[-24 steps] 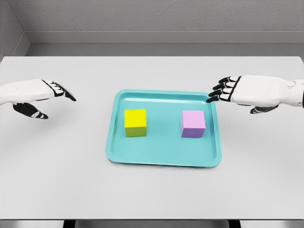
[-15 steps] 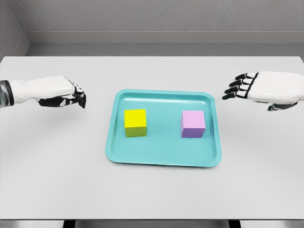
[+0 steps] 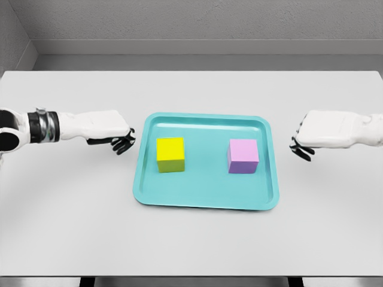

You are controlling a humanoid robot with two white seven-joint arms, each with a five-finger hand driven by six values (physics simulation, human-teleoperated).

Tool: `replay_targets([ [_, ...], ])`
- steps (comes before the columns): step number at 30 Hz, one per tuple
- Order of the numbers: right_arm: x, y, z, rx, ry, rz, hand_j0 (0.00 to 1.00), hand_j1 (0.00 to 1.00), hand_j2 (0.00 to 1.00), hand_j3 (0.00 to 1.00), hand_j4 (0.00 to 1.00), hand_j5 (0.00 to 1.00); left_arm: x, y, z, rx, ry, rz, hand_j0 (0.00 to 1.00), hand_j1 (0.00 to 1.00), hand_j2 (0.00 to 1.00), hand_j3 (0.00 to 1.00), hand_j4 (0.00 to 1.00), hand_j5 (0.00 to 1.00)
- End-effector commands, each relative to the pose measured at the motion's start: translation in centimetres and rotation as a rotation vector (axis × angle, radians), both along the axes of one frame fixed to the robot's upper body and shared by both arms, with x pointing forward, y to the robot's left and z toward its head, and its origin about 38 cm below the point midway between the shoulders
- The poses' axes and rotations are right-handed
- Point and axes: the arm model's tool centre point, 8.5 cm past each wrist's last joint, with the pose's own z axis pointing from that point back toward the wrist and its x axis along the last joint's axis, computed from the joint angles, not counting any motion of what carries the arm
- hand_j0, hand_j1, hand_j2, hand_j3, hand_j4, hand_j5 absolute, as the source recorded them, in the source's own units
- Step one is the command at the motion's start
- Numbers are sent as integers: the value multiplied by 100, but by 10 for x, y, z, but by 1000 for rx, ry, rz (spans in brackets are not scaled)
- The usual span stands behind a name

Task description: Push two cubes

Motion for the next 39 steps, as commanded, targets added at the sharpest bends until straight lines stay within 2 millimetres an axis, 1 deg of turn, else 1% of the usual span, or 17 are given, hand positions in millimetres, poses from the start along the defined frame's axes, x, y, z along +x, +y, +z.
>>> replay_targets([
  [1,3,16,-15,-7,6,28,6,6,6,6,6,6,-1,-7,-5,49,-21,-20,0,0,0,0,0,0],
  [2,5,21,-20,6,13,30,7,7,7,7,7,7,-1,-8,-5,55,-23,-24,0,0,0,0,0,0],
  [4,9,27,-29,-7,12,36,9,9,9,9,9,9,-4,-17,-15,82,-17,-50,0,0,0,0,0,0],
  [5,14,25,-35,-4,23,17,9,9,9,9,9,9,-4,-20,-18,103,-27,-56,0,0,0,0,0,0],
  [8,15,29,-43,-5,41,22,9,9,9,9,9,9,-5,-24,-25,145,-36,-72,0,0,0,0,0,0],
  [10,20,27,-47,-6,48,4,10,10,10,10,10,10,-15,-35,-20,158,-63,-125,0,0,0,0,0,0],
  [13,20,31,-55,-22,56,12,12,12,12,12,12,12,-14,-38,-22,179,-76,-132,0,0,0,0,0,0],
  [17,28,27,-58,-19,62,-13,13,13,13,13,13,13,-14,-41,-23,194,-87,-138,0,0,0,0,0,0],
  [22,31,32,-69,-31,75,-15,13,13,13,13,13,13,-10,-53,-23,198,-105,-151,0,0,0,0,0,0],
  [24,31,34,-71,-32,81,-10,13,13,13,13,13,13,-9,-54,-22,197,-109,-153,0,0,0,0,0,0],
  [27,34,36,-74,-33,86,-10,13,13,13,13,13,13,-3,-65,-25,207,-124,-155,0,0,0,0,0,0],
  [29,34,42,-78,-43,99,5,13,13,13,13,13,13,-2,-67,-25,203,-123,-155,0,0,0,0,0,0],
  [31,39,44,-78,-40,99,-1,13,13,13,13,13,13,-2,-68,-25,203,-123,-156,0,0,0,0,0,0],
  [34,43,37,-81,-44,106,-24,13,13,13,13,13,13,-1,-69,-24,202,-127,-157,0,0,0,0,0,0],
  [39,43,37,-82,-45,108,-25,16,16,16,16,16,16,-1,-72,-23,195,-129,-161,0,0,0,0,0,0],
])
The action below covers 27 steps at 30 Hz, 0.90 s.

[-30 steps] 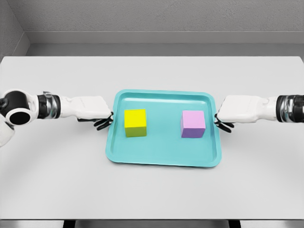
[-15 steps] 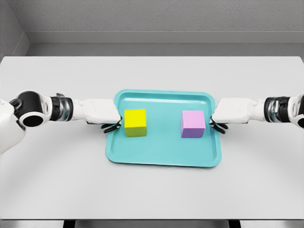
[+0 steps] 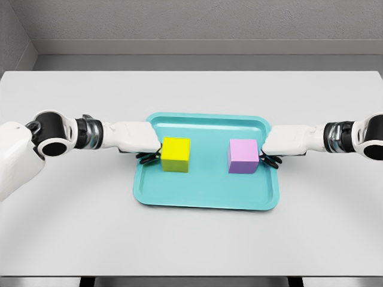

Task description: Push two cubes

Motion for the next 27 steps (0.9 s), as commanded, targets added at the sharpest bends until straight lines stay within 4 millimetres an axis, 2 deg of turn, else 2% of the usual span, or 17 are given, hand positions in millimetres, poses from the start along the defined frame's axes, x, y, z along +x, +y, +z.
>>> replay_targets([
  [1,0,-1,-1,-2,1,-4,16,16,16,16,16,16,0,-4,1,-11,2,-2,0,0,0,0,0,0],
  [12,2,22,-3,15,4,41,16,16,16,16,16,16,2,-15,-2,-33,13,-8,0,0,0,0,0,0],
  [21,2,41,-5,23,7,82,16,16,16,16,16,16,5,-15,1,-44,14,-2,0,0,0,0,0,0],
  [24,2,41,-5,19,8,83,16,16,16,16,16,16,8,-13,-2,-46,24,11,0,0,0,0,0,0],
  [27,8,31,-8,-5,7,53,16,16,16,16,16,16,6,-10,2,-86,51,15,0,0,0,0,0,0],
])
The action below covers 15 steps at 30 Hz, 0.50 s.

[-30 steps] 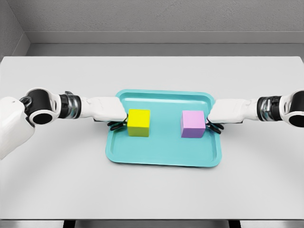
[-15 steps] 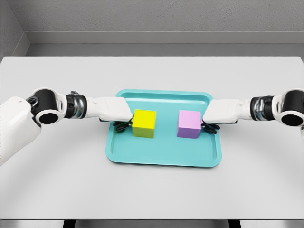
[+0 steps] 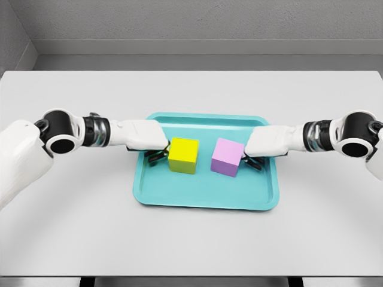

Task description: Push two cubes

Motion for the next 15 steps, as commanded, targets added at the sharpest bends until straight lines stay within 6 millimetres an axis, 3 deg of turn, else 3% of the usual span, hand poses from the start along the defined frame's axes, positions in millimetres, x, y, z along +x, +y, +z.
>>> replay_targets([
  [1,3,-6,-3,-10,6,-20,17,17,17,17,17,17,-1,1,3,-38,23,5,0,0,0,0,0,0],
  [5,6,-5,3,-3,-9,-21,19,19,19,19,19,19,-5,10,10,-53,30,6,0,0,0,0,0,0],
  [7,7,-3,5,-2,-14,-17,19,19,19,19,19,19,-20,8,21,-75,23,-42,0,0,0,0,0,0],
  [15,8,18,6,19,-16,21,19,19,19,19,19,19,-30,1,13,-61,41,-78,0,0,0,0,0,0],
])
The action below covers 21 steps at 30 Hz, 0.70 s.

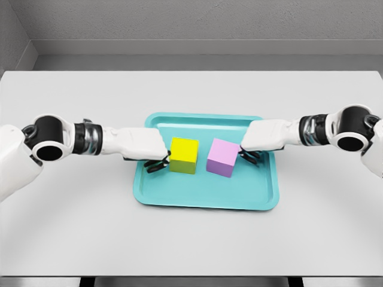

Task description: Push two cubes

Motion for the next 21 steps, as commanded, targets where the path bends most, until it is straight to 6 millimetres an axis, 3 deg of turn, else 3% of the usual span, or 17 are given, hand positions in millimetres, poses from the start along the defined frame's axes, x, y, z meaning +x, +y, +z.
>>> replay_targets([
  [1,-1,7,-2,8,5,11,19,19,19,19,19,19,-1,-2,-1,-5,6,-3,0,0,0,0,0,0],
  [11,-3,23,-5,16,12,45,19,19,19,19,19,19,1,-6,1,-9,1,-7,0,0,0,0,0,0],
  [17,-1,22,-1,15,4,44,20,20,20,20,20,20,5,-1,1,-2,0,11,0,0,0,0,0,0],
  [21,2,11,4,4,-9,22,24,24,24,24,24,24,10,10,6,-2,-7,39,0,0,0,0,0,0],
])
